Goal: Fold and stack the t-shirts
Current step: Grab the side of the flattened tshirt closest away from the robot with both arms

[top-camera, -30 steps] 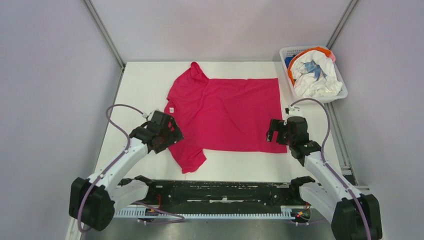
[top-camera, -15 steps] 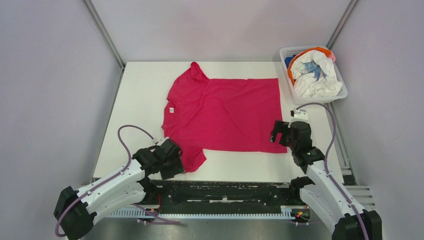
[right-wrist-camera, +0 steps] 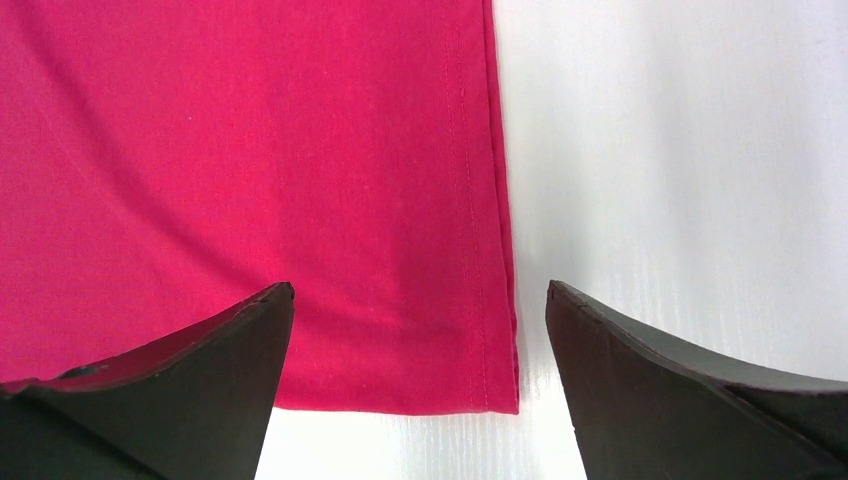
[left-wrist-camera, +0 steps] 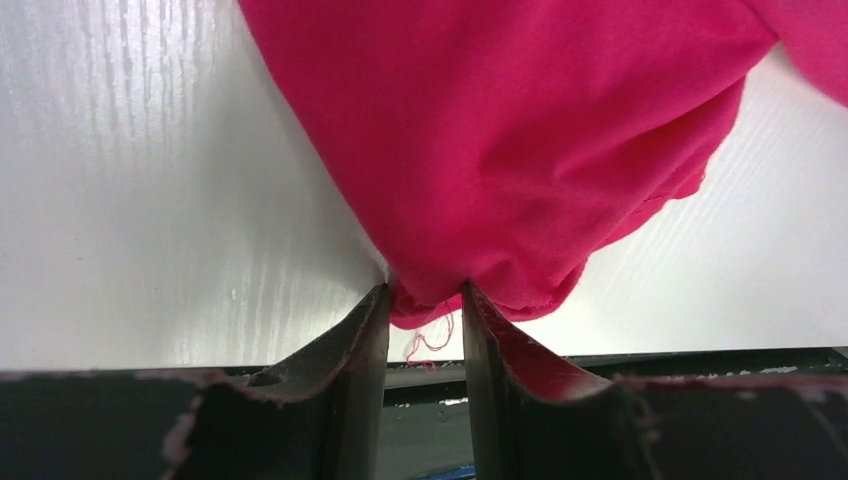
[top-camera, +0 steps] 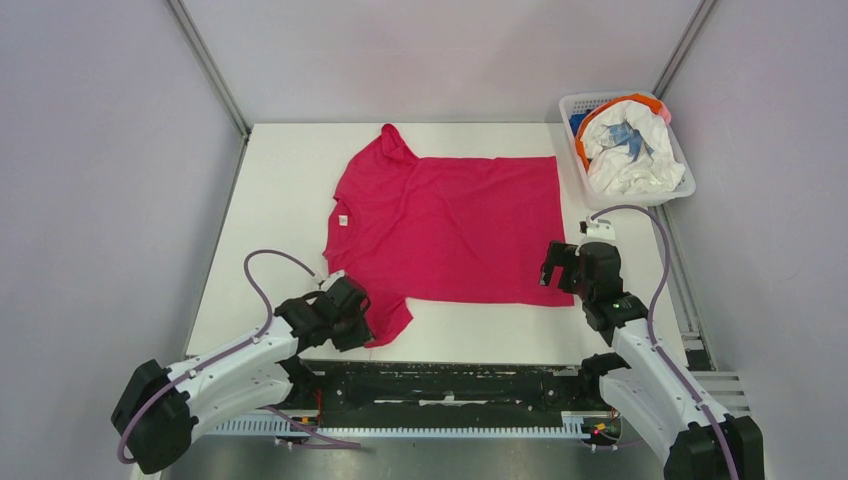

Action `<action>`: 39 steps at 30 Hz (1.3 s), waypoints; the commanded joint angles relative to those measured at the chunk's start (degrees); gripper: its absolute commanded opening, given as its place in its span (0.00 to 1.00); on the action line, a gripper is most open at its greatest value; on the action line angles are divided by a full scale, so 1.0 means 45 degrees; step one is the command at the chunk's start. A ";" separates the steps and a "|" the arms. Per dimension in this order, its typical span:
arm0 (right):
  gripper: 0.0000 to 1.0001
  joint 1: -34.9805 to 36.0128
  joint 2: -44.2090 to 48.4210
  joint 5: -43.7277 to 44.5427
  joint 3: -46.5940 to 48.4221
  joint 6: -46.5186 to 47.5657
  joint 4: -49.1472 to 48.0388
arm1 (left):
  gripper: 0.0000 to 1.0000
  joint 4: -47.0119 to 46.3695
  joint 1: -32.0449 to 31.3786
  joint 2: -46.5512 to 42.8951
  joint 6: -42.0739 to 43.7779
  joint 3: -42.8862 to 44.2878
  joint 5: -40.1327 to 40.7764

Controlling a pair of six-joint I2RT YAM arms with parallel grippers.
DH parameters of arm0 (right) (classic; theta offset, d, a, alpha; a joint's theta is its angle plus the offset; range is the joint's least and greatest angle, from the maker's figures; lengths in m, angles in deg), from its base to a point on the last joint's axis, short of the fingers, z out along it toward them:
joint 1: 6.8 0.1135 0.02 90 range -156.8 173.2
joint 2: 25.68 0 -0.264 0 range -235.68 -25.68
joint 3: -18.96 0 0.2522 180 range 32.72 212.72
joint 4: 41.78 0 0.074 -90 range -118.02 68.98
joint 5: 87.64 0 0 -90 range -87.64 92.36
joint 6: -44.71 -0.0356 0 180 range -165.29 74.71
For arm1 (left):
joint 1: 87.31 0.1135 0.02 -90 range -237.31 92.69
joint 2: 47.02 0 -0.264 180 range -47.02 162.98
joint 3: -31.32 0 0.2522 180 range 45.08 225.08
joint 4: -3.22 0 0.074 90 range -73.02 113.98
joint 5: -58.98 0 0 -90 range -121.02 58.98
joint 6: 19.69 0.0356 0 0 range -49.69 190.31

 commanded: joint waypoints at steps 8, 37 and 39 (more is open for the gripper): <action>0.98 -0.0018 -0.0154 -0.0284 0.0086 -0.0104 -0.0059 | 0.11 -0.2063 -0.0073 0.0504 -0.0514 -0.0948 -0.0475; 0.71 -0.0035 0.1686 0.0100 -0.2455 -0.3352 0.1445 | 0.02 0.0424 -0.0092 -0.1102 -0.0318 -0.0064 -0.2032; 0.64 -0.0038 0.1555 0.0045 -0.2496 -0.3381 0.1250 | 0.02 0.0426 -0.0093 -0.1030 -0.0283 -0.0018 -0.2045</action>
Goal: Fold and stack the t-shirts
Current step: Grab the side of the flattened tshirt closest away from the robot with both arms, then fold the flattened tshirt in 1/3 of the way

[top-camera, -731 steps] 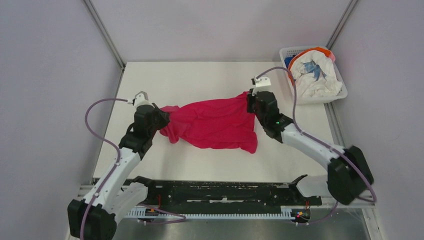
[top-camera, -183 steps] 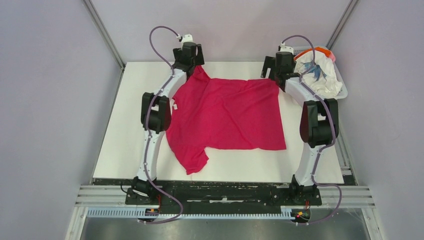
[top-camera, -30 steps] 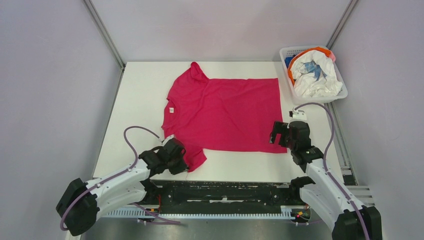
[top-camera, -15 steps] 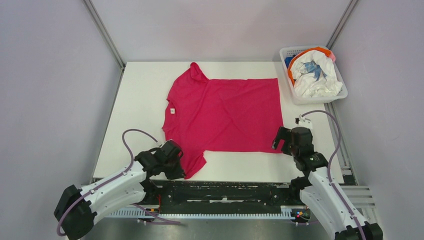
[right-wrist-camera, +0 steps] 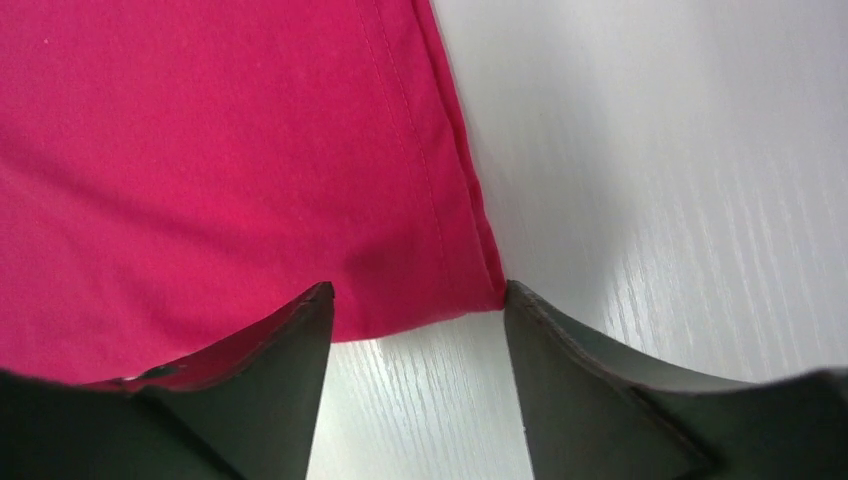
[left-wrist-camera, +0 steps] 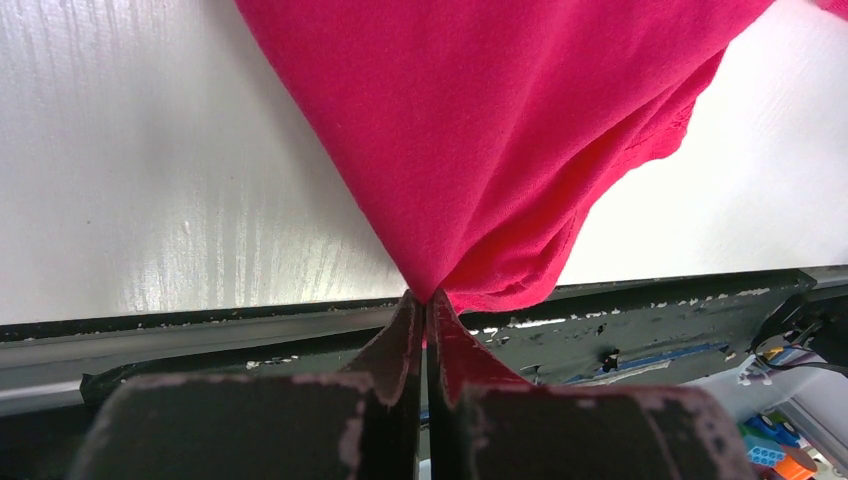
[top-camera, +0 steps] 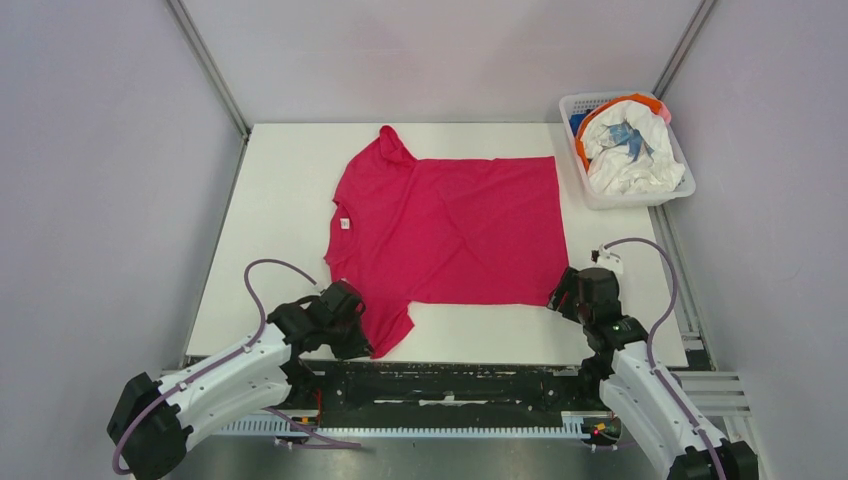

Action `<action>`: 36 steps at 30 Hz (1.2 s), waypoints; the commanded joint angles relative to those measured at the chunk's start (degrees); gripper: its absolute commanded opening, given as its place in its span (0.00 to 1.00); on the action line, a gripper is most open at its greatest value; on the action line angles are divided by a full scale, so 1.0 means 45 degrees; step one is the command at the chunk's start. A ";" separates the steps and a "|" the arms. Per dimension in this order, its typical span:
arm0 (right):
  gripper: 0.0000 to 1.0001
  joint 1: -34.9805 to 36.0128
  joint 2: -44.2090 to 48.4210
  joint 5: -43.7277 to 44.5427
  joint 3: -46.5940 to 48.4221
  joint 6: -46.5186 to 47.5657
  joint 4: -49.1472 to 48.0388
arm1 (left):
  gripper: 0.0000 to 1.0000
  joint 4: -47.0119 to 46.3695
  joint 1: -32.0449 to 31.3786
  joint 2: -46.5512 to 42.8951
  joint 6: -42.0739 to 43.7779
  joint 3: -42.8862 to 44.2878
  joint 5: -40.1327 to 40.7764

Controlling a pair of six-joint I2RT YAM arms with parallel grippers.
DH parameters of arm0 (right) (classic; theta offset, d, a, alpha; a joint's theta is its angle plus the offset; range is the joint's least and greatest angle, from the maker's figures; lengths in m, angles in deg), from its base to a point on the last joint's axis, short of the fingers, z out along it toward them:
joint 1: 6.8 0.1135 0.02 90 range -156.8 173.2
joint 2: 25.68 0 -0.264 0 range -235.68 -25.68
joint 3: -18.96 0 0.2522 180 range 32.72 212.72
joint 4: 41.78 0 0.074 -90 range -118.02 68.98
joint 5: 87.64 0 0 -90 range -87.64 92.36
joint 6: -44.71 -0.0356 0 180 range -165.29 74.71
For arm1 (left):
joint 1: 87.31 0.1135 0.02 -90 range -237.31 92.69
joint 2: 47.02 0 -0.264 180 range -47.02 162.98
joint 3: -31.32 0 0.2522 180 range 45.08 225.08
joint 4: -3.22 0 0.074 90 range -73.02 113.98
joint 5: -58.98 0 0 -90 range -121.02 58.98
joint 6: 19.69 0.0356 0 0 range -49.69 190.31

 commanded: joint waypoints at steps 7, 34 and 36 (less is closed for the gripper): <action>0.36 -0.0031 -0.0221 0.0359 -0.0422 -0.0322 -0.0042 | 0.02 -0.0049 -0.0092 0.0203 -0.0018 0.0317 -0.0036; 0.00 -0.0018 -0.0912 -0.1047 0.1983 0.0382 0.0974 | 0.02 -0.2622 0.0251 0.1552 0.2154 0.2648 -0.0344; 0.00 -0.0024 -0.1406 -0.1231 0.2355 0.0440 0.0654 | 0.02 -0.2688 0.0548 0.2608 0.2701 0.3579 -0.0420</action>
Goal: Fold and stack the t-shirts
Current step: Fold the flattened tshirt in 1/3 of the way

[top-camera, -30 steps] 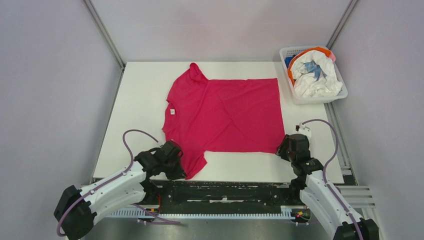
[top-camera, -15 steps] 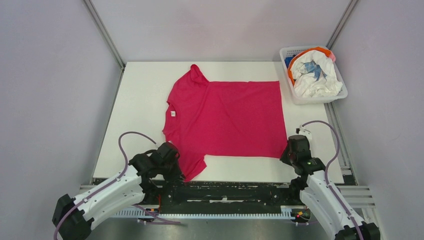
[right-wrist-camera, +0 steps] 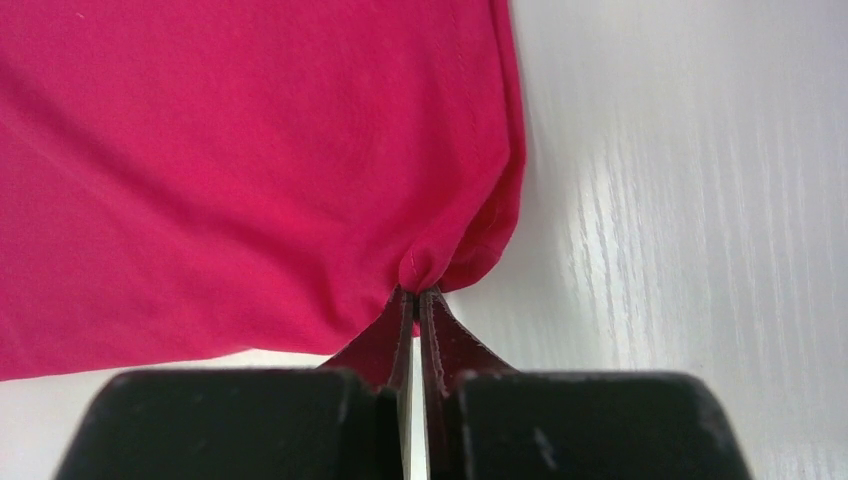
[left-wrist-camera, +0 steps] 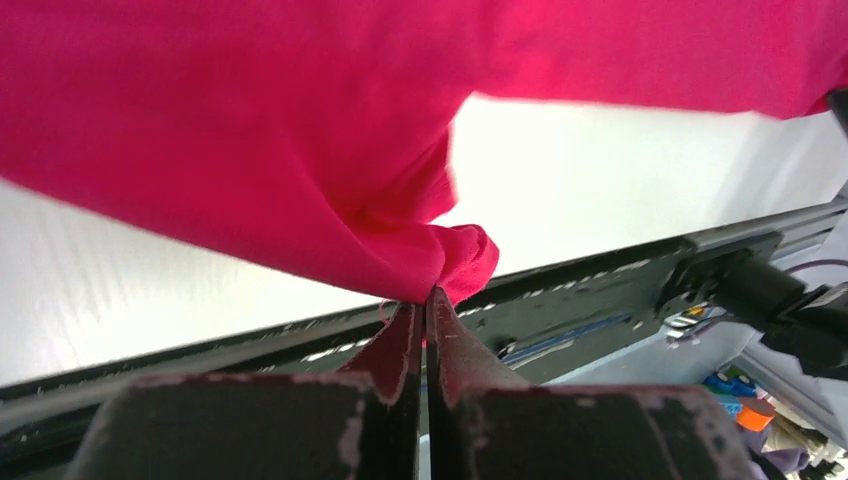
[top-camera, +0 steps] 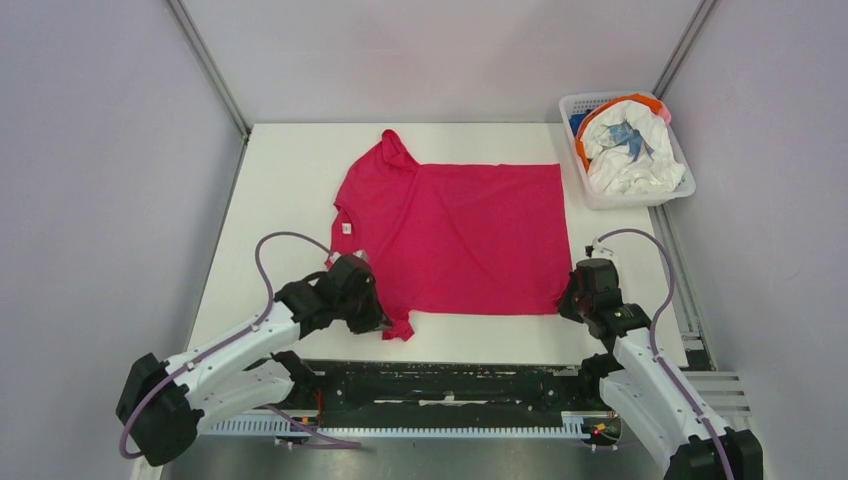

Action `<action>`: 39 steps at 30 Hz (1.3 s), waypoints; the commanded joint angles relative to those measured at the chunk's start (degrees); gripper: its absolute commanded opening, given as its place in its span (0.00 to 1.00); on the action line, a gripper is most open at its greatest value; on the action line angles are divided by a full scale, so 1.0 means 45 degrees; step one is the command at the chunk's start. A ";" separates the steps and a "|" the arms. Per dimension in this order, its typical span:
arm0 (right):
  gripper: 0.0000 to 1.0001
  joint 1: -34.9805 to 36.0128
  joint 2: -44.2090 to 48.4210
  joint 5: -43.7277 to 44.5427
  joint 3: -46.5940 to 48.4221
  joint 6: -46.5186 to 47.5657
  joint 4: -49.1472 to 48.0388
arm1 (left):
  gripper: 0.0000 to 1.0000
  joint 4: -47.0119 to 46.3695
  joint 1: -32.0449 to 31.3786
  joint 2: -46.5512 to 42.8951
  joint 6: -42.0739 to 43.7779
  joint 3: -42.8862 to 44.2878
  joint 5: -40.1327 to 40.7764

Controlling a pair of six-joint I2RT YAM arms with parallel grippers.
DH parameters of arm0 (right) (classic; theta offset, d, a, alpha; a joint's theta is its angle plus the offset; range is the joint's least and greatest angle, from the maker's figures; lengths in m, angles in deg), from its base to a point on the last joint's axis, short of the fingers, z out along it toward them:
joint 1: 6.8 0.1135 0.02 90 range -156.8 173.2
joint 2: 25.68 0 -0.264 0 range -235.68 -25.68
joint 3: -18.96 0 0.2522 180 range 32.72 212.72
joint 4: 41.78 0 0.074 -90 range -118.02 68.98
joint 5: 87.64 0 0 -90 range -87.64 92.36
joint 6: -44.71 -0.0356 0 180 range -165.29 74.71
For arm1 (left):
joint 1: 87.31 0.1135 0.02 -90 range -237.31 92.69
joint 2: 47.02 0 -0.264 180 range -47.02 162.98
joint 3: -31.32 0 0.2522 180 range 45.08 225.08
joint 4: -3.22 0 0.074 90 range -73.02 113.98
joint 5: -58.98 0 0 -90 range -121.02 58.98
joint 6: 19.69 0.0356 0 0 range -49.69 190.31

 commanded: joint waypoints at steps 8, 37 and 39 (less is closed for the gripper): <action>0.00 -0.0072 -0.2724 -0.0262 0.2921 0.0616 -0.1945 | 0.02 -0.2364 0.2776 0.3631 0.2848 0.3998 -0.0539; 0.00 -0.1434 -0.6197 -0.0056 0.5795 0.1358 -0.3587 | 0.02 -0.3409 0.6475 0.8150 0.4879 0.8604 -0.0665; 0.00 -0.1477 -0.6283 0.0035 0.5780 0.1347 -0.3744 | 0.02 -0.3387 0.6522 0.8611 0.5182 0.8986 -0.0642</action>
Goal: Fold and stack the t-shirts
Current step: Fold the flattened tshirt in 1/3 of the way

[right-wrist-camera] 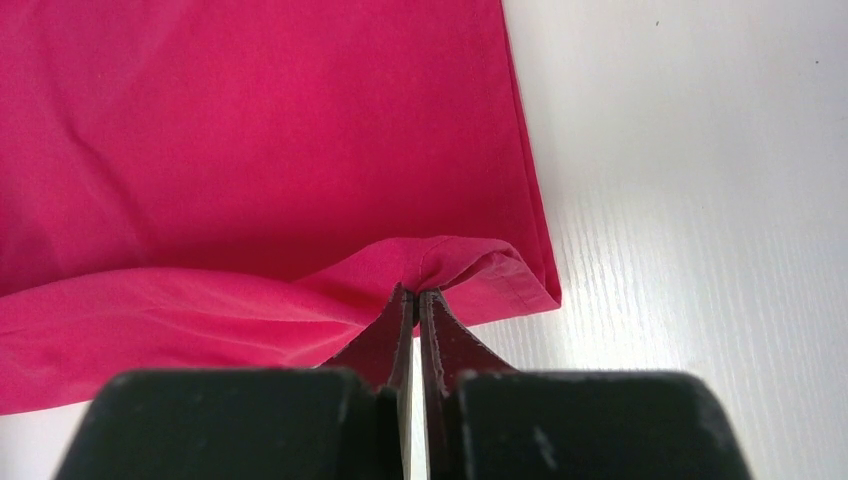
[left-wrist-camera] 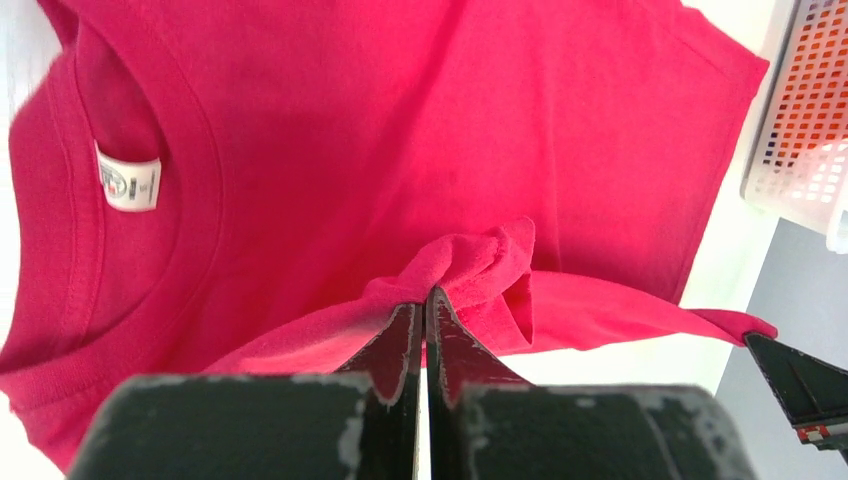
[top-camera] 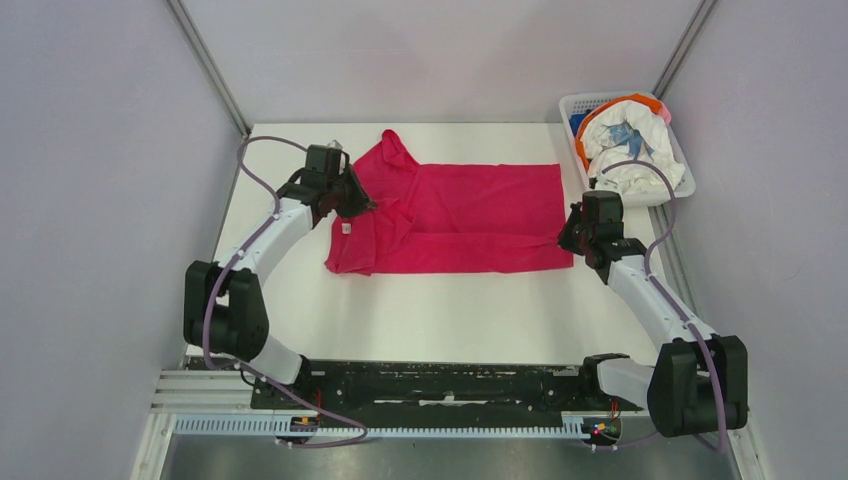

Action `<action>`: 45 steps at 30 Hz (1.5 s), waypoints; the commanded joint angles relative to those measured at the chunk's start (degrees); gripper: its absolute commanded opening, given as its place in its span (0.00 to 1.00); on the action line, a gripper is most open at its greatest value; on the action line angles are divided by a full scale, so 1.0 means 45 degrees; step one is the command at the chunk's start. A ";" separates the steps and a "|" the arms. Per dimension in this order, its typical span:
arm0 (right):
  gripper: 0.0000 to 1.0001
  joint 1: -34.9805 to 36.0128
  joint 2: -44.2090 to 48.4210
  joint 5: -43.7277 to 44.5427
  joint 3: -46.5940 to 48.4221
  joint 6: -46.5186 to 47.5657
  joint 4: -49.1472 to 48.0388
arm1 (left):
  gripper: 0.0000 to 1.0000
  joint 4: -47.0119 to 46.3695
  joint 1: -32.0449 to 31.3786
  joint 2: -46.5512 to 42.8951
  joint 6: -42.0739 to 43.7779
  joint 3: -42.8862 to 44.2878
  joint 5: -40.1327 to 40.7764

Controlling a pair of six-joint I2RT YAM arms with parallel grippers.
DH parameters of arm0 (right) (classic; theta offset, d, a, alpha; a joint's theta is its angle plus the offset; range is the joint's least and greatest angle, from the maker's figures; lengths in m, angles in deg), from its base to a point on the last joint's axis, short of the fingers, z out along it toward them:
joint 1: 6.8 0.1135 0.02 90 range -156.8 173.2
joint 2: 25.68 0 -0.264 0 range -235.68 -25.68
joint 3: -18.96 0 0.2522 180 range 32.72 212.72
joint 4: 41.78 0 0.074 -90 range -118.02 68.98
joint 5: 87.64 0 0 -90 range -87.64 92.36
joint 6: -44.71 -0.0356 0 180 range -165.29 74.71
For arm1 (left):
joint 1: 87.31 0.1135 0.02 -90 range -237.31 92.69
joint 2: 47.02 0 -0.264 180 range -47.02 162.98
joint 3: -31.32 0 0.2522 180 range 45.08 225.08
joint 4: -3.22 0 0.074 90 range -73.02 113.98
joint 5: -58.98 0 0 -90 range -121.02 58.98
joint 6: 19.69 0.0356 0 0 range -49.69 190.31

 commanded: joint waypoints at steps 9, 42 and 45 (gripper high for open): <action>0.08 -0.0388 -0.1641 0.0734 0.0224 0.0080 -0.3008 | 0.10 -0.0375 0.0477 0.4624 0.3012 0.4139 0.0036; 0.96 -0.0996 -0.0295 -0.0343 -0.1946 0.1699 -0.1411 | 0.84 -0.0245 0.1784 0.0188 0.1608 -0.3272 0.3024; 0.93 -0.1070 -0.0417 -0.0479 -0.2099 0.1698 -0.1513 | 0.74 -0.0351 0.2033 0.0482 0.1549 -0.3313 0.2913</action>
